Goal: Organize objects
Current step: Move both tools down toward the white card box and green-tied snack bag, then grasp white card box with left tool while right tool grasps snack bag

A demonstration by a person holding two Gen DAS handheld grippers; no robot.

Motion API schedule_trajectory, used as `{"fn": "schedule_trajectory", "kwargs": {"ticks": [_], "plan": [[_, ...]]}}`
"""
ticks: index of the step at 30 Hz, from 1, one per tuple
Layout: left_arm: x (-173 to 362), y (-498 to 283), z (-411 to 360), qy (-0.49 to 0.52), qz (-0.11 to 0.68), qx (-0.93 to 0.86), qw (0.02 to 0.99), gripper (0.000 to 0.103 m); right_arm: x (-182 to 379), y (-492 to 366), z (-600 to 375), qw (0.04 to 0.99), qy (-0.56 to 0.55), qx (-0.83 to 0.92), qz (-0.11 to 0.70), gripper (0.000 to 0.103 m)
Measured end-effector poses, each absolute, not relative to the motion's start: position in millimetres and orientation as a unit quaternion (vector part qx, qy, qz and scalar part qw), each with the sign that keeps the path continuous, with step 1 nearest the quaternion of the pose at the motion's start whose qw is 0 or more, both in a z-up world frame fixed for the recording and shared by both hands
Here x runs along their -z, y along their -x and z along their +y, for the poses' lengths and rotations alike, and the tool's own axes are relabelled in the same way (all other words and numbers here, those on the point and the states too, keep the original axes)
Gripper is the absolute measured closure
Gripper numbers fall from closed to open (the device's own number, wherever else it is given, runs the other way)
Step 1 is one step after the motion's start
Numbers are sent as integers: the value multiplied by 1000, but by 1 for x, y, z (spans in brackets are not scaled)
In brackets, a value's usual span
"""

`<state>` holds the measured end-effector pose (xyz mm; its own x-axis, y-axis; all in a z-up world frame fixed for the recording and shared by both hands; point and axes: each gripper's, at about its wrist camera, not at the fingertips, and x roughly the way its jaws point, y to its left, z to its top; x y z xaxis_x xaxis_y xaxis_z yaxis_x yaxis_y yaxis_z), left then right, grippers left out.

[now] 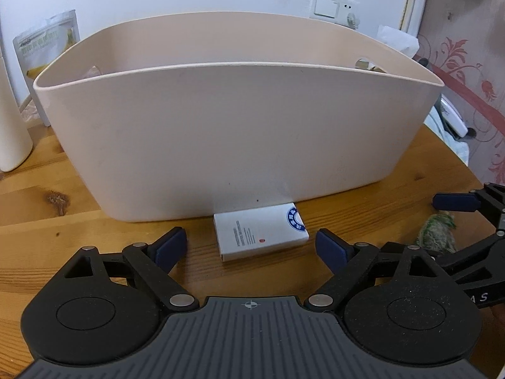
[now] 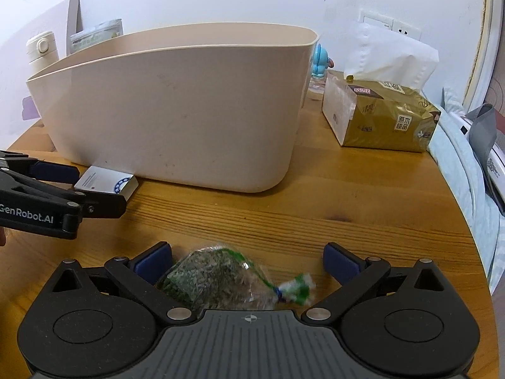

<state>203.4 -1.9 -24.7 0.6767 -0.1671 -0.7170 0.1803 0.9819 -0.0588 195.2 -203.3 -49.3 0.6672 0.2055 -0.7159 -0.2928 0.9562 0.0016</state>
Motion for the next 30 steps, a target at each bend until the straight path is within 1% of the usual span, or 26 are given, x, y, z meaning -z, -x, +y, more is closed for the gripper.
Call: {"fn": "schedule_trajectory", "kwargs": {"ticks": [7, 12, 17, 30], "plan": [[26, -213, -8, -17, 387, 86, 918, 9, 50, -200, -203, 912, 53, -136, 382, 0], [28, -214, -13, -23, 388, 82, 918, 5, 49, -202, -201, 913, 50, -132, 384, 0], [29, -215, -19, -33, 386, 69, 919, 4, 51, -200, -201, 916, 48, -131, 376, 0], [29, -218, -25, -15, 384, 36, 922, 4, 52, -196, -202, 919, 47, -128, 369, 0]]}}
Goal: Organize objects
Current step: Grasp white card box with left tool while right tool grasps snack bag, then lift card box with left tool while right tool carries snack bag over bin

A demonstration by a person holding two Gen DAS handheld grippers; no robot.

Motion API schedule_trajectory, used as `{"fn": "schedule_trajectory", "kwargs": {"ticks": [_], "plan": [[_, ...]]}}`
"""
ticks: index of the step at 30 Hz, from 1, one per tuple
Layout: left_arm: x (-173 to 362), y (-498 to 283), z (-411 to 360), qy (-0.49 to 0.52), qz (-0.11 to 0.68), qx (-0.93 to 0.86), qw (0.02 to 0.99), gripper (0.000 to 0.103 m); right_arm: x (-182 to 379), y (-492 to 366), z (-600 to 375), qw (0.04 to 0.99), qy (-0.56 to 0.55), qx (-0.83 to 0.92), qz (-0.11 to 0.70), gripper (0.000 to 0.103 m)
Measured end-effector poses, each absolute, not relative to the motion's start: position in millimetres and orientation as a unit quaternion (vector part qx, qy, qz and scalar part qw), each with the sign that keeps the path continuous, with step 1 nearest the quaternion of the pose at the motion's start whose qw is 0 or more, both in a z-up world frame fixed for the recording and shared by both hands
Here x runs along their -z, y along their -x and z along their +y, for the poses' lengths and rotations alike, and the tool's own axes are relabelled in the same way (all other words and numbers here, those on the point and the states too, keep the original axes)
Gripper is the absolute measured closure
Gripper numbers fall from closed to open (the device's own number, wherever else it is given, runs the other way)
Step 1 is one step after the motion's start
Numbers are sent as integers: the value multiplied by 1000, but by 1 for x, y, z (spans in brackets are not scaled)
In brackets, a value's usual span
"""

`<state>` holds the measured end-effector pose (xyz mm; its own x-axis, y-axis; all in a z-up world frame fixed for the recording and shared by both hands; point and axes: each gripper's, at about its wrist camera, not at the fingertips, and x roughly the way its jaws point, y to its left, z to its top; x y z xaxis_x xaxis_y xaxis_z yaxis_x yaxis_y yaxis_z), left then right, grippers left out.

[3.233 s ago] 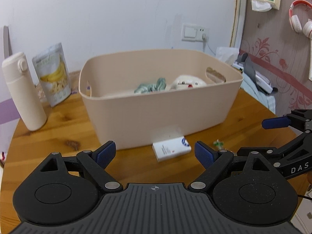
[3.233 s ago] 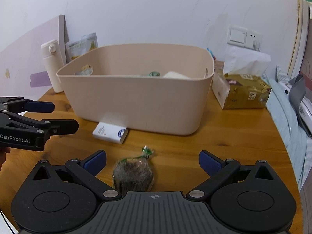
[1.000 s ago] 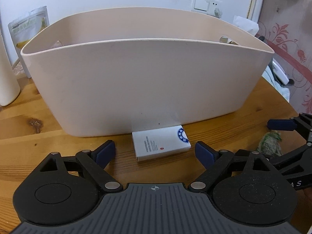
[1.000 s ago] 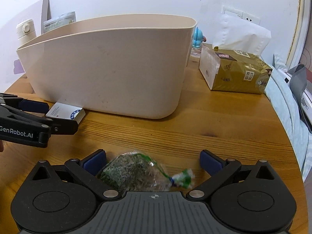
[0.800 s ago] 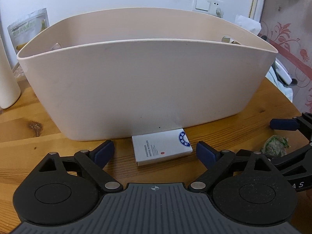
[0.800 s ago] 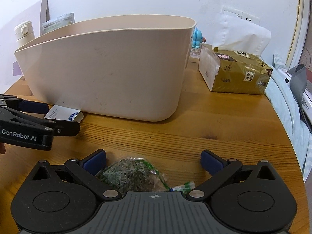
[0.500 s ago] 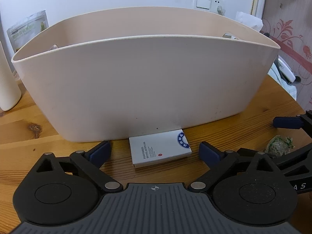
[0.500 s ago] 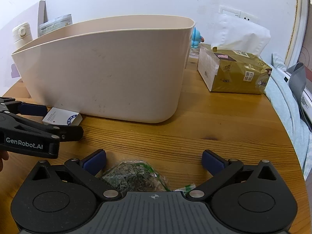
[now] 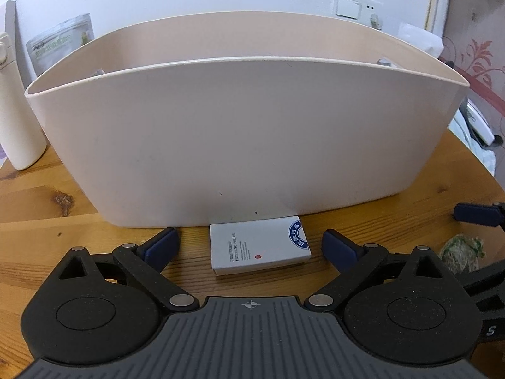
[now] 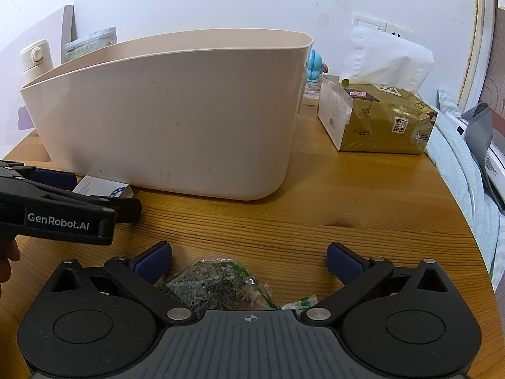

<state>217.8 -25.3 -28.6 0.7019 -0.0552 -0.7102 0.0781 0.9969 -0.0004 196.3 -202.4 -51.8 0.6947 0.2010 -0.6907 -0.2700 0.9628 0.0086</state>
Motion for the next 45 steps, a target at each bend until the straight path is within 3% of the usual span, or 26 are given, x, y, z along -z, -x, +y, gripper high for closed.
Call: {"fn": "schedule_trajectory", "kwargs": {"ticks": [7, 14, 21, 23, 24, 32, 45], "plan": [[26, -211, -22, -19, 375, 35, 926, 13, 50, -191, -203, 921, 44, -125, 366, 7], [24, -204, -6, -15, 366, 31, 930, 40, 46, -179, -204, 922, 45, -126, 362, 26], [22, -195, 0, -10, 369, 53, 928, 41, 43, -168, -205, 920, 44, -127, 367, 35], [21, -190, 1, -7, 372, 59, 926, 41, 40, -165, -205, 923, 46, -122, 361, 88], [21, -188, 2, -3, 374, 63, 925, 41, 39, -165, -206, 922, 43, -119, 365, 92], [20, -173, 9, 0, 376, 65, 924, 41, 39, -162, -208, 920, 36, -127, 370, 100], [7, -164, 12, 5, 361, 69, 930, 41, 24, -156, -218, 926, 10, -138, 352, 101]]}}
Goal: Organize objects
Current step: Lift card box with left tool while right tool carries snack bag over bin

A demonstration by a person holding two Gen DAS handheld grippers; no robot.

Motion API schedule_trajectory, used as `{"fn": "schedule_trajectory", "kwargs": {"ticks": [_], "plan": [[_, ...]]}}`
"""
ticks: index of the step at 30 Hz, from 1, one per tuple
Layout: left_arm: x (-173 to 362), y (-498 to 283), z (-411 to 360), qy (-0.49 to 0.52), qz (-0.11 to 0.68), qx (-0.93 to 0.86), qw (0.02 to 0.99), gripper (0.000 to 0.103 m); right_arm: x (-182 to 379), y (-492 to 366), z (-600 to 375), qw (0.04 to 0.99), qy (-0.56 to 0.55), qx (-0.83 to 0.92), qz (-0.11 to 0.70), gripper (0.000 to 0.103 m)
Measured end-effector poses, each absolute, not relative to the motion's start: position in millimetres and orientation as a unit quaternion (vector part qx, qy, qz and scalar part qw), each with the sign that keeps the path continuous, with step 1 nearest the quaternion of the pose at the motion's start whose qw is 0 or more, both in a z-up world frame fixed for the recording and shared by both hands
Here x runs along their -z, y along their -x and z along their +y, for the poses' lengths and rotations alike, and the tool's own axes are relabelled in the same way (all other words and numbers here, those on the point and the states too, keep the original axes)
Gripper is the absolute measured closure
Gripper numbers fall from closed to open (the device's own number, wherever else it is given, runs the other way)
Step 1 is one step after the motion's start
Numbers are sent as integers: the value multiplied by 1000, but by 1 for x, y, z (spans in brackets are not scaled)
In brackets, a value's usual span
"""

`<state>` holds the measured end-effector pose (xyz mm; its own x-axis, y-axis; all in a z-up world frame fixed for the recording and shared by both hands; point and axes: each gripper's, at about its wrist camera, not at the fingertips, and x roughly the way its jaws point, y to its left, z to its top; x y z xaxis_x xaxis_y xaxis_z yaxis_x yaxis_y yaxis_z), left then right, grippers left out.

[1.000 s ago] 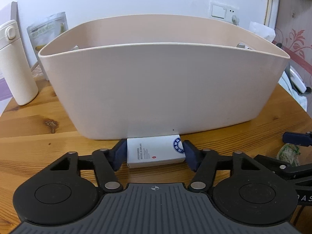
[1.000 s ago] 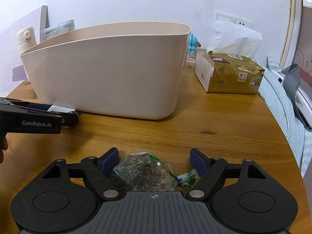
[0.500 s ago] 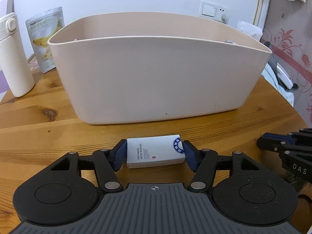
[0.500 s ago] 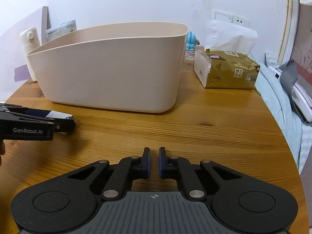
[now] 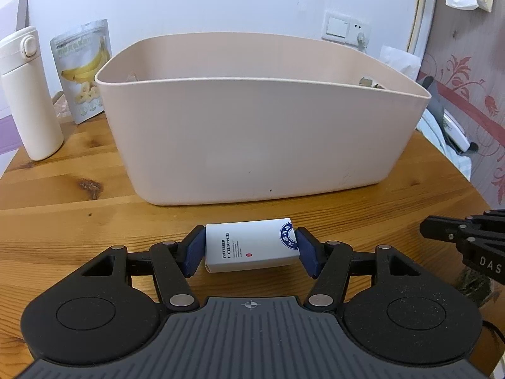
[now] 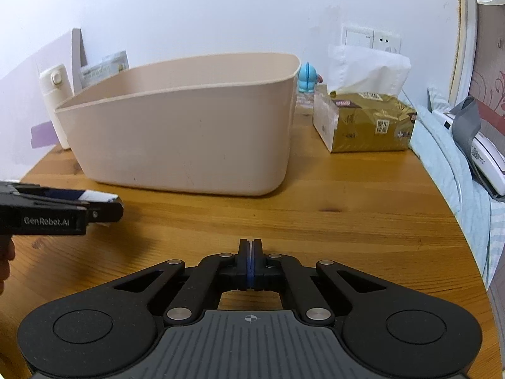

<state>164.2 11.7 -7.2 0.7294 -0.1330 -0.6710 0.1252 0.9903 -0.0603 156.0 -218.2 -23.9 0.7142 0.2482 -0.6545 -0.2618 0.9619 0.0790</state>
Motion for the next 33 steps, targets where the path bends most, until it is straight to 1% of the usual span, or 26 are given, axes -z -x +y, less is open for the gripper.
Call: {"fn": "schedule_trajectory", "kwargs": {"ticks": [8, 12, 13, 14, 15, 16, 17, 19, 22, 27, 31, 33], "plan": [[-1, -164, 10, 6, 350, 74, 934, 41, 5, -157, -233, 933, -13, -134, 333, 101], [-3, -162, 10, 8, 346, 77, 935, 41, 2, -152, -235, 932, -8, -134, 336, 95], [-3, -161, 10, 8, 346, 79, 935, 41, 1, -148, -234, 932, 2, -133, 337, 91], [-4, -160, 10, 9, 345, 80, 935, 41, 1, -144, -233, 932, 10, -130, 337, 75], [-4, -159, 11, 9, 344, 82, 935, 41, 1, -140, -232, 932, 15, -129, 337, 70], [-4, -158, 11, 9, 344, 83, 935, 41, 3, -135, -232, 932, 18, -128, 340, 61], [-4, -157, 11, 9, 344, 84, 935, 41, 4, -131, -232, 931, 19, -123, 342, 57], [-4, -155, 11, 9, 343, 88, 935, 41, 6, -126, -234, 930, 18, -119, 348, 55], [-6, -152, 12, 7, 339, 92, 936, 41, 13, -116, -237, 927, 20, -109, 359, 47], [-11, -147, 14, 11, 333, 97, 938, 41, 25, -107, -241, 919, 20, -100, 380, 44], [-13, -146, 14, 12, 331, 101, 938, 41, 30, -99, -240, 917, 36, -88, 387, 33], [-13, -145, 14, 11, 332, 103, 938, 41, 32, -96, -242, 916, 40, -86, 389, 32]]}}
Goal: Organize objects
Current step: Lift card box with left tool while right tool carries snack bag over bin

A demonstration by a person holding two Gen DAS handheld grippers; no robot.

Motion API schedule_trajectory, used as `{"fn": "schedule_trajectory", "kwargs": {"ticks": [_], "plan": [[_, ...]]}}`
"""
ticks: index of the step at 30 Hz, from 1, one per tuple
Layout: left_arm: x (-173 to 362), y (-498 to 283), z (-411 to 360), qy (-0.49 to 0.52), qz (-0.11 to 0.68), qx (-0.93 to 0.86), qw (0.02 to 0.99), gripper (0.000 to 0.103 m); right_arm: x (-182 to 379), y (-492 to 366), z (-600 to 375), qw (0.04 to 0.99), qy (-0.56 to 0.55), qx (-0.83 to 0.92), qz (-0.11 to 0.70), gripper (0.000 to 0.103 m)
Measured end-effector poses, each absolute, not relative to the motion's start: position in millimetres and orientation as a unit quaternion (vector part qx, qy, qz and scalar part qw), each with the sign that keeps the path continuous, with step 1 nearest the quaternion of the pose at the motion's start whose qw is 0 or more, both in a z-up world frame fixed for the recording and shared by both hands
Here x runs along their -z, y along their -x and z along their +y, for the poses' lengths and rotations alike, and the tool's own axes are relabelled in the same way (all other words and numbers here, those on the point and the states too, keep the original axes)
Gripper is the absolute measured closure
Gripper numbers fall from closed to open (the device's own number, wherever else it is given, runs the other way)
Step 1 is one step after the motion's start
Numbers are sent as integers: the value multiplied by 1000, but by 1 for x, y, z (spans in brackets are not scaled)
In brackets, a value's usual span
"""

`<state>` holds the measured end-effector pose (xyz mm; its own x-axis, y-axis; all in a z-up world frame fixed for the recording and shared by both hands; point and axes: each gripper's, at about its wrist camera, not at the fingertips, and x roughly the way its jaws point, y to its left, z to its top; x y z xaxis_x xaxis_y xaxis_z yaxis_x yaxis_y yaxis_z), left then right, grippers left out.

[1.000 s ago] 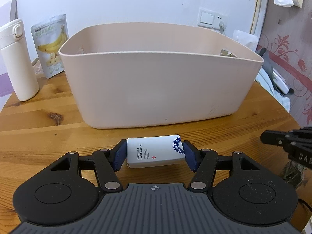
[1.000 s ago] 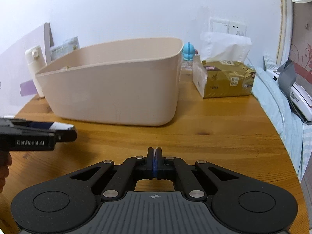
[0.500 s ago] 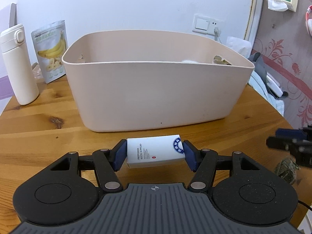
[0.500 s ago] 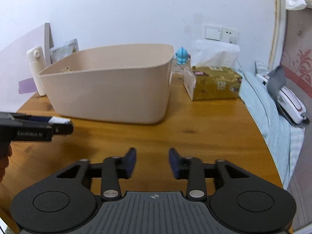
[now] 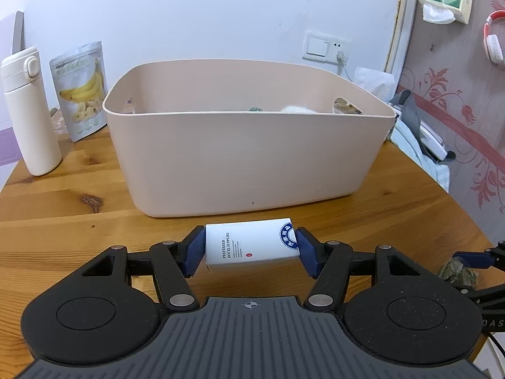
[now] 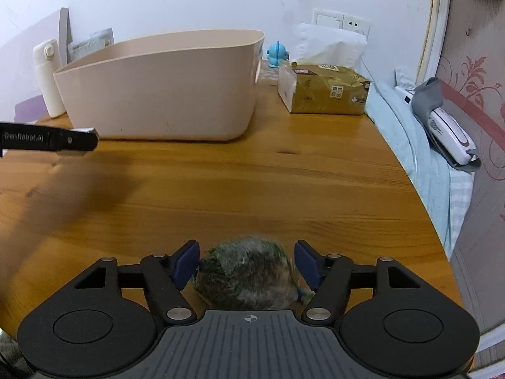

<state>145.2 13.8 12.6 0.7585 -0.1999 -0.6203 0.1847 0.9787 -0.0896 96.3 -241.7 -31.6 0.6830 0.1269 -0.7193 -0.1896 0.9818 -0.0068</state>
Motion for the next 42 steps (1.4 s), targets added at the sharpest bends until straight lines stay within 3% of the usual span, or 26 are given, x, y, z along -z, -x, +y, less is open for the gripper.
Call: {"fn": "schedule_trajectory", "kwargs": {"ticks": [4, 8, 13, 42], "plan": [[-11, -145, 14, 13, 334, 105, 936, 41, 35, -92, -248, 914, 31, -83, 395, 30], [-10, -144, 12, 13, 335, 108, 936, 41, 35, -90, -249, 914, 27, -85, 395, 45], [-17, -140, 10, 9, 326, 112, 939, 41, 33, -90, -241, 916, 40, -92, 389, 51], [-94, -168, 27, -5, 230, 108, 967, 41, -80, -182, -207, 968, 51, -123, 212, 51]]}}
